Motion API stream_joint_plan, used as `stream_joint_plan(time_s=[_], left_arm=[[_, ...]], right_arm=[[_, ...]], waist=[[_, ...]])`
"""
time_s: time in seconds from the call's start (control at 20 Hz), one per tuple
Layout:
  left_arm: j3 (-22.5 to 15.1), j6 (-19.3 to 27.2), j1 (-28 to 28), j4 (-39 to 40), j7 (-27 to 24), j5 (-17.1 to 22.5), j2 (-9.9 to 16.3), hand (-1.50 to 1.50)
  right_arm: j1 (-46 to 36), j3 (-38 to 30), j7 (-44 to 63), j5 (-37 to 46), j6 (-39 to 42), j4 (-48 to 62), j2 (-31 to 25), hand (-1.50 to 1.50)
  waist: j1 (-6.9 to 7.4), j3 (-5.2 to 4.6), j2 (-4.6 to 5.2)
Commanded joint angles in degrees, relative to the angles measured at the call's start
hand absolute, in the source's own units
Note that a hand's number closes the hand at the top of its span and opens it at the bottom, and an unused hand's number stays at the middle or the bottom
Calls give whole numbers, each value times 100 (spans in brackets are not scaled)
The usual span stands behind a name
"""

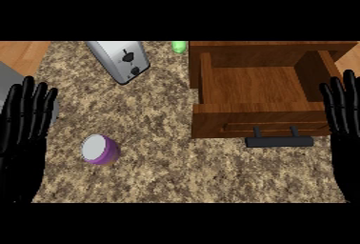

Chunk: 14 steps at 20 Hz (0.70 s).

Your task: Pick up the can, place it into the drawer and close the drawer

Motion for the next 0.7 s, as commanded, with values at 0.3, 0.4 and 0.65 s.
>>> stream_joint_plan(time_s=[0.3, 0.4, 0.65], left_arm=[[525, 85, 1590, -15, 714, 518, -149, -150], [499, 153, 1834, -213, 820, 516, -233, -150], [958, 111, 1635, -994, 1968, 1012, 118, -150]], right_arm=[[634, -167, 479, -91, -249, 257, 304, -150], [633, -272, 904, -123, -272, 81, 190, -150], [547, -217, 1083, -82, -290, 143, 251, -150]], waist=[[204, -31, -117], [170, -31, -161], [130, -25, -156]])
